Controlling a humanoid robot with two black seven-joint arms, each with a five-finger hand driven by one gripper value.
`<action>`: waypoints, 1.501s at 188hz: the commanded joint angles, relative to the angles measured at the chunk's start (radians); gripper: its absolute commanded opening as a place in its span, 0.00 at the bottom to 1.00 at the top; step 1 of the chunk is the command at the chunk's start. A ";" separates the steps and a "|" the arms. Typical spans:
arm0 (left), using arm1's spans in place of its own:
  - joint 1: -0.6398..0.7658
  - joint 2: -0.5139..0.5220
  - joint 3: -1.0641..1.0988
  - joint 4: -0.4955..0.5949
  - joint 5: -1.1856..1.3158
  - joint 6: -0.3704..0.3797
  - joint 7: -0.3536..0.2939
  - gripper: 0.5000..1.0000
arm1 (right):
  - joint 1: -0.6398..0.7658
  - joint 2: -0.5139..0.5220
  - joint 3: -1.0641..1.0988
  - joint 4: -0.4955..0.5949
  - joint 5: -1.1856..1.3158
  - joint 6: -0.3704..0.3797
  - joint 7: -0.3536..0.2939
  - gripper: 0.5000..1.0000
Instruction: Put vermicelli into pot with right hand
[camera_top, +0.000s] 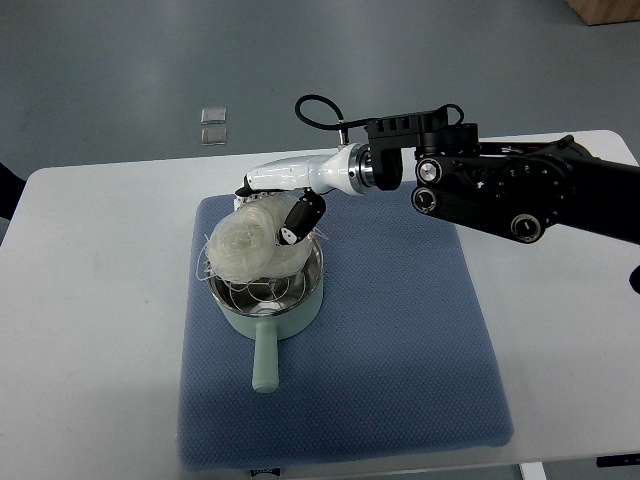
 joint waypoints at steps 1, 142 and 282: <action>-0.001 0.000 0.000 -0.003 0.000 0.000 0.000 1.00 | -0.005 -0.005 -0.001 -0.001 0.000 -0.001 0.000 0.59; -0.001 0.000 0.005 -0.002 0.000 0.000 0.000 1.00 | -0.007 -0.094 0.046 -0.034 0.020 -0.006 -0.005 0.76; -0.001 0.000 -0.003 0.005 0.000 0.000 0.000 1.00 | -0.423 -0.259 0.592 -0.165 0.755 -0.285 -0.008 0.84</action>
